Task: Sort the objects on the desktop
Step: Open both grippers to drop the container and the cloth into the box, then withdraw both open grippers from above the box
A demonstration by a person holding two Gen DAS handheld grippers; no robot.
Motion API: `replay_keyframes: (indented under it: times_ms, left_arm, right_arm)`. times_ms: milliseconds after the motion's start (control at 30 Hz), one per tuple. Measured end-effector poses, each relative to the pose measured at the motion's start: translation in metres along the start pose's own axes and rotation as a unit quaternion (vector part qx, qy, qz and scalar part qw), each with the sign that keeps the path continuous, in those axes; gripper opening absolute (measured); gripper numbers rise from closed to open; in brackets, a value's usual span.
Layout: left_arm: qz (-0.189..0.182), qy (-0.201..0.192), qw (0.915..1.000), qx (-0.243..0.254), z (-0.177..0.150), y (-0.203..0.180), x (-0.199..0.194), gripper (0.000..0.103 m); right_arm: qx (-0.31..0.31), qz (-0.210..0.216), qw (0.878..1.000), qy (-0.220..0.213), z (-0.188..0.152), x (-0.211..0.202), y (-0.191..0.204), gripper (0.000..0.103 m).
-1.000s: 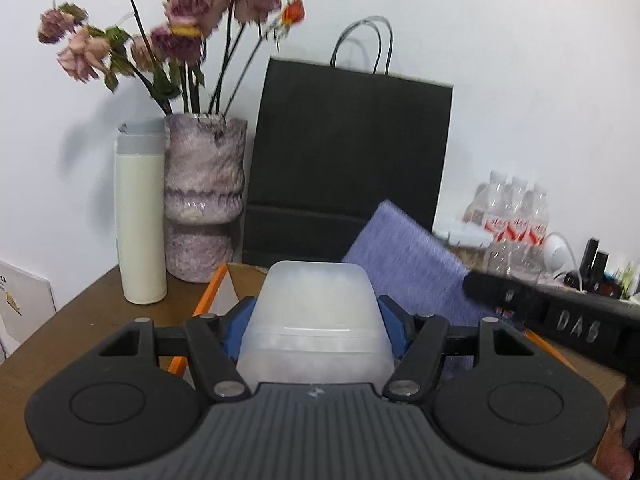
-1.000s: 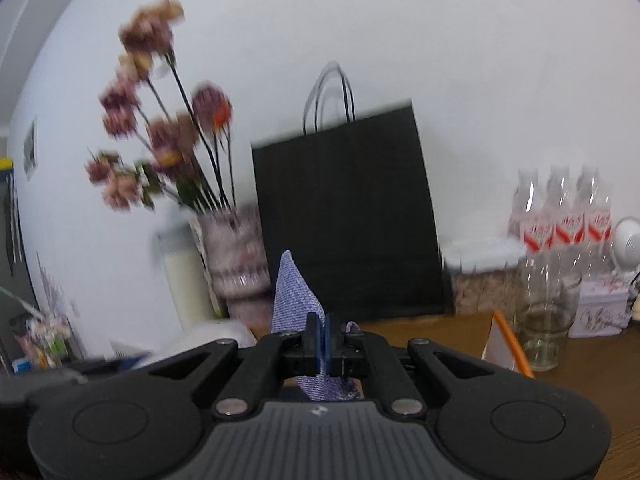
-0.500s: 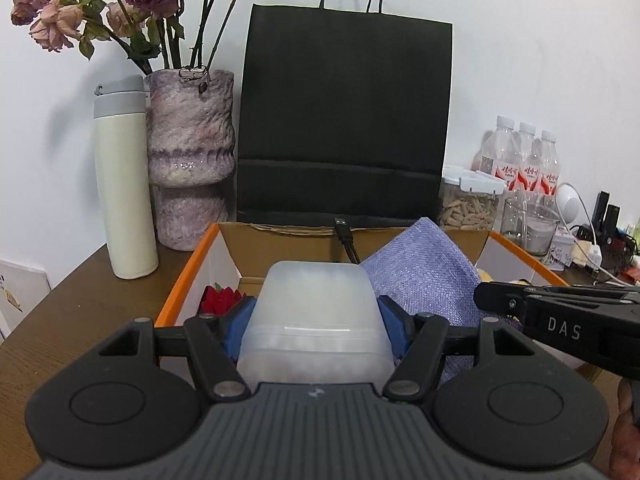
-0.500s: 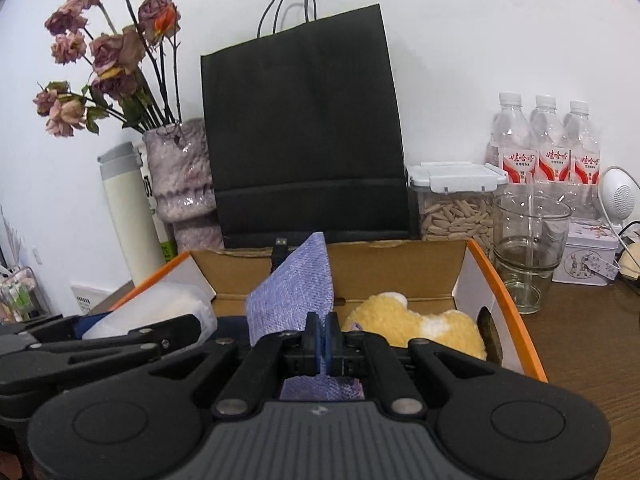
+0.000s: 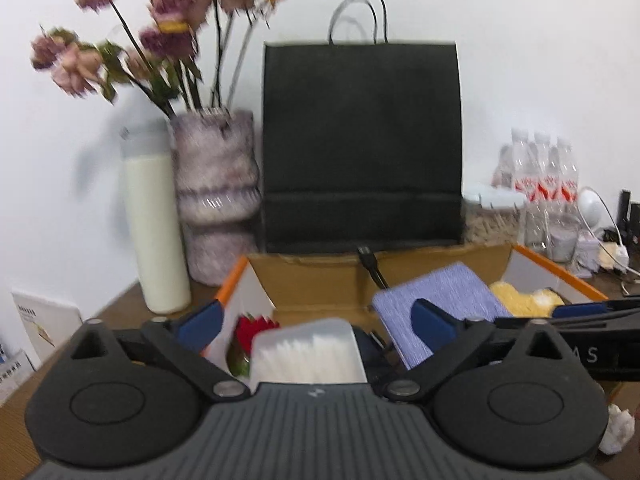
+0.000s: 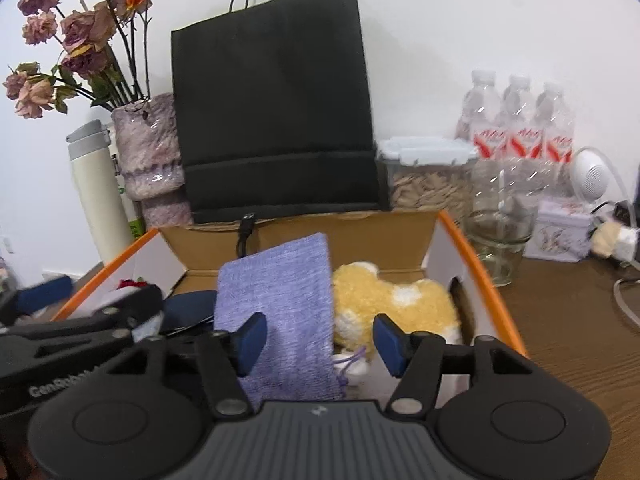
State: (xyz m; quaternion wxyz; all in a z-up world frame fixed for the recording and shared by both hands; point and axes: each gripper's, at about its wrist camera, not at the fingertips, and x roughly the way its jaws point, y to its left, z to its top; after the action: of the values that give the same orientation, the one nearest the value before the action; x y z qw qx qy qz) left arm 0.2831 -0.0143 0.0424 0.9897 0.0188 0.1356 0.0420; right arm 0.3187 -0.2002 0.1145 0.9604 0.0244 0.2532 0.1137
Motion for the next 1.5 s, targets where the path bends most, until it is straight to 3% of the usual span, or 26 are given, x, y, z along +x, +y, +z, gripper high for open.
replay_keyframes:
  times_ms: [133,400,467,1100,1500]
  left_arm:
    - [0.007,-0.015,0.9997,-0.017,0.000,0.003,-0.008,0.103]
    - [0.013,-0.018,0.9990,-0.039,-0.001,0.010,-0.015,0.103]
    - [0.016,-0.019,0.9989,-0.040,-0.002,0.010,-0.016,0.103]
    - [0.007,-0.048,0.9982,-0.037,-0.003,0.016,-0.040,0.103]
    - [-0.006,-0.053,0.9979,-0.038,-0.014,0.042,-0.076,0.103]
  right_arm:
    - [0.007,-0.036,0.999,-0.007,0.001,-0.005,-0.001,0.088]
    - [-0.010,-0.049,0.999,-0.006,-0.007,-0.016,0.002,0.091]
    - [-0.019,-0.040,0.999,-0.005,-0.009,-0.020,0.002,0.102]
    - [-0.058,-0.020,0.997,-0.048,-0.022,-0.053,0.001,0.103]
    - [-0.095,0.000,0.994,-0.052,-0.051,-0.083,0.002,0.103]
